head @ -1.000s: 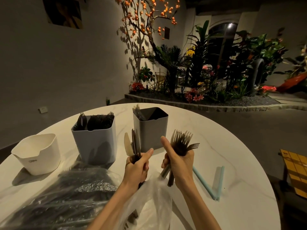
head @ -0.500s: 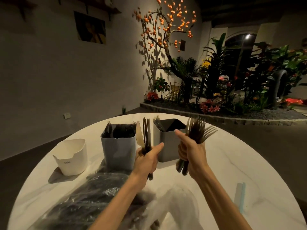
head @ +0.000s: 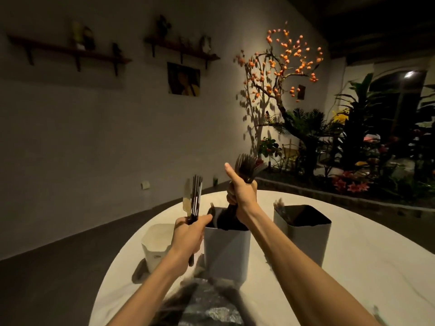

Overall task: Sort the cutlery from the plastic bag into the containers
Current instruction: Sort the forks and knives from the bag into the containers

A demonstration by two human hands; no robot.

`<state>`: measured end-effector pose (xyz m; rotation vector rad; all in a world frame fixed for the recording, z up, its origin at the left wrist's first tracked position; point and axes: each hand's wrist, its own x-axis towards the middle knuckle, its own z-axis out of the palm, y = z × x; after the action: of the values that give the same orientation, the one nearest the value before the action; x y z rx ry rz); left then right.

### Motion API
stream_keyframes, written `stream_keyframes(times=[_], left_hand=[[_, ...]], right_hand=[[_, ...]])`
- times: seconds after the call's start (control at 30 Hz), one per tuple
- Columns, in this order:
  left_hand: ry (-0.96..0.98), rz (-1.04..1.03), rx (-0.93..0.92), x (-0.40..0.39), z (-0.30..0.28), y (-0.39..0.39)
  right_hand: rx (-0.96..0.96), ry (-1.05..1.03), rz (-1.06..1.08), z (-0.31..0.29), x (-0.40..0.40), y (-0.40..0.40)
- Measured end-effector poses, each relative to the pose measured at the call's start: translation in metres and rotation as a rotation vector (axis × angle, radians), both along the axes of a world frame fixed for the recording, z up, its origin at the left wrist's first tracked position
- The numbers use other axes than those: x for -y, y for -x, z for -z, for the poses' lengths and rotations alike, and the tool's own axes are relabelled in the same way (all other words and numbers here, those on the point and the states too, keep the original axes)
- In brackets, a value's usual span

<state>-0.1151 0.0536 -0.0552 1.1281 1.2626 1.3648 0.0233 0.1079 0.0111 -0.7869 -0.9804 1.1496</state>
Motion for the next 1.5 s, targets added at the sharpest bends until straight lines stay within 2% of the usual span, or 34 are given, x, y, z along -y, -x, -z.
stream_keyframes(times=[0.17, 0.27, 0.4, 0.73, 0.77, 0.87, 0.97, 1.1, 1.13, 1.27, 1.33, 1.4, 1.47, 1.5], left_hand=[[0.007, 0.028, -0.014, -0.018, 0.001, 0.01], [0.042, 0.014, -0.024, -0.025, 0.005, 0.012], [0.075, 0.028, -0.025, -0.028, 0.009, 0.01], [0.094, 0.033, 0.023, -0.019, 0.01, 0.01], [0.092, 0.033, 0.024, -0.017, 0.009, 0.011], [0.087, 0.04, 0.024, -0.013, 0.009, 0.012], [0.102, 0.033, 0.01, -0.012, 0.01, 0.013], [0.117, 0.043, 0.033, -0.009, 0.01, 0.011], [0.127, 0.045, 0.037, -0.007, 0.011, 0.01], [0.145, 0.08, 0.005, -0.004, 0.011, 0.011], [0.137, 0.142, 0.008, -0.002, 0.008, 0.013], [0.14, 0.27, 0.005, 0.004, 0.003, 0.013], [0.142, 0.409, 0.032, 0.01, -0.003, 0.011], [0.141, 0.471, 0.042, 0.012, -0.007, 0.008]], right_hand=[[0.095, 0.012, -0.069, 0.013, -0.024, 0.012], [0.175, -0.048, -0.094, 0.024, -0.027, 0.013], [0.137, -0.058, -0.086, 0.029, -0.031, 0.009], [0.247, -0.156, -0.05, 0.016, -0.03, 0.005], [0.353, -0.186, 0.0, 0.018, -0.031, 0.005], [0.863, -0.312, 0.151, 0.03, -0.027, 0.007], [1.178, -0.414, 0.244, 0.037, -0.018, 0.01], [1.699, -0.418, 0.025, 0.039, -0.012, 0.011], [1.742, -0.39, -0.018, 0.041, -0.012, 0.01], [1.618, -0.408, 0.011, 0.038, -0.006, 0.005], [1.535, -0.397, -0.048, 0.036, 0.0, 0.004], [1.093, -0.325, -0.051, 0.026, 0.012, 0.002], [0.638, -0.244, -0.229, 0.007, 0.026, 0.0], [0.507, -0.194, -0.344, -0.001, 0.033, -0.002]])
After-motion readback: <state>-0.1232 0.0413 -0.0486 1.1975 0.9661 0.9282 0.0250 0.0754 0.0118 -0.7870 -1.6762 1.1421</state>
